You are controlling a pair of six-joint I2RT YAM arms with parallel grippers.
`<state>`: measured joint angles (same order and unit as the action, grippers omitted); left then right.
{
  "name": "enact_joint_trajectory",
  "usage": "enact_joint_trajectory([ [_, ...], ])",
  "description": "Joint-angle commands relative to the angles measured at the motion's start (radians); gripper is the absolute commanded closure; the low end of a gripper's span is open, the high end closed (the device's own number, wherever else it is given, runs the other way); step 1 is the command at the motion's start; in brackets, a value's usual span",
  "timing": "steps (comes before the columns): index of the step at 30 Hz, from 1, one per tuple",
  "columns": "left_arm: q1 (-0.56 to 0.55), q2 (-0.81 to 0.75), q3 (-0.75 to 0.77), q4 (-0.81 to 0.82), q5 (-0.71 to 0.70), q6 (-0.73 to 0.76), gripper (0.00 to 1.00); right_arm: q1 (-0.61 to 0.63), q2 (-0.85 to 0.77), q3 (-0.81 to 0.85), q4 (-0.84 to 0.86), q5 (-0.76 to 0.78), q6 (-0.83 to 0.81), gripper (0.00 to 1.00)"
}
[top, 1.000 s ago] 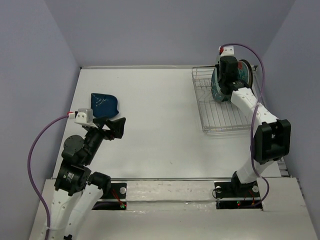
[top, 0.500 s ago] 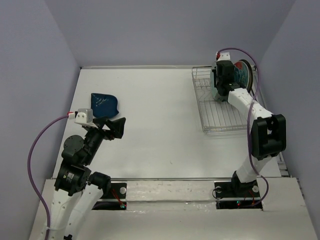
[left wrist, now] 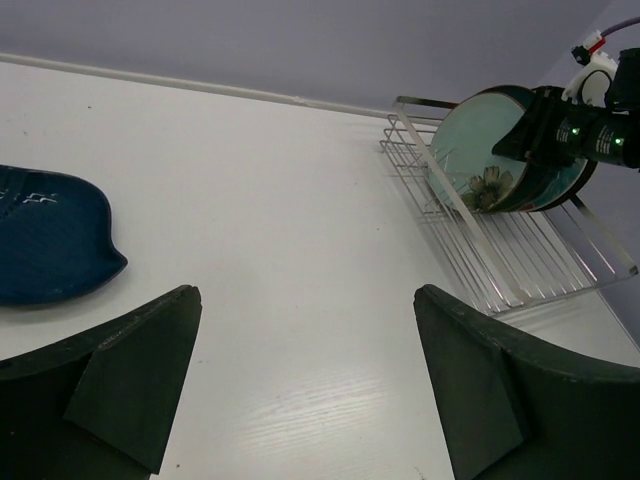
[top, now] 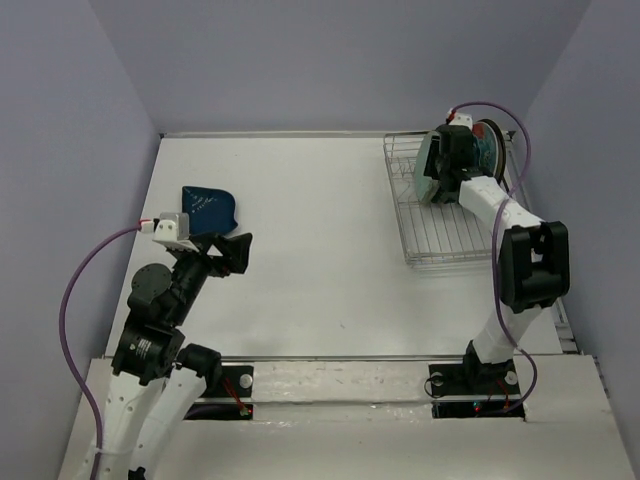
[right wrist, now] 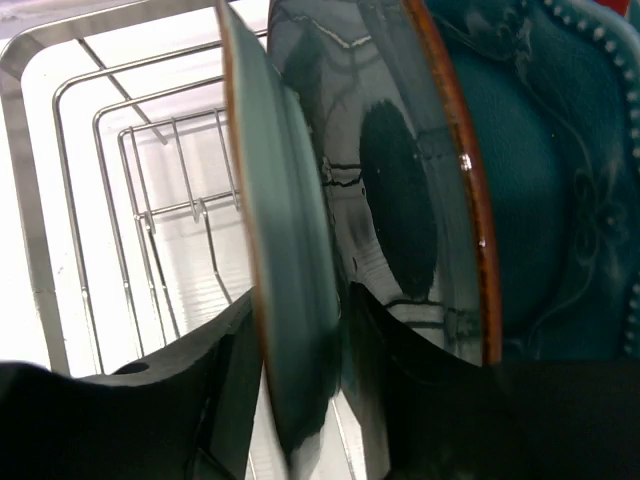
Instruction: Load the plates into the dish rack
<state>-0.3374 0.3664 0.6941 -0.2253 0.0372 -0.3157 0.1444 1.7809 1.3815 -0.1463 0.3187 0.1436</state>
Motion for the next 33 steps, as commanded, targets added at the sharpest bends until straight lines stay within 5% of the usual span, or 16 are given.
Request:
enact_joint_trajectory([
  [1,0.024,0.055,-0.004,0.038,0.029,0.004,0.01,0.001,-0.034,0.017,0.067,0.016,0.068,0.39],
  [8,0.073,0.175,-0.001,0.064,0.119,-0.035,0.01,0.001,-0.19,0.004,0.022,-0.038,0.1,0.19],
  [19,0.092,0.41,-0.056,0.317,0.193,-0.325,0.01,0.083,-0.632,-0.244,0.033,-0.157,0.201,0.15],
  [30,0.158,0.592,-0.149,0.426,-0.365,-0.583,0.06,0.28,-0.807,-0.596,0.252,-0.386,0.3,0.17],
  [33,0.228,0.695,-0.136,0.429,-0.375,-0.625,0.07,0.29,-0.819,-0.625,0.266,-0.421,0.3,0.17],
])
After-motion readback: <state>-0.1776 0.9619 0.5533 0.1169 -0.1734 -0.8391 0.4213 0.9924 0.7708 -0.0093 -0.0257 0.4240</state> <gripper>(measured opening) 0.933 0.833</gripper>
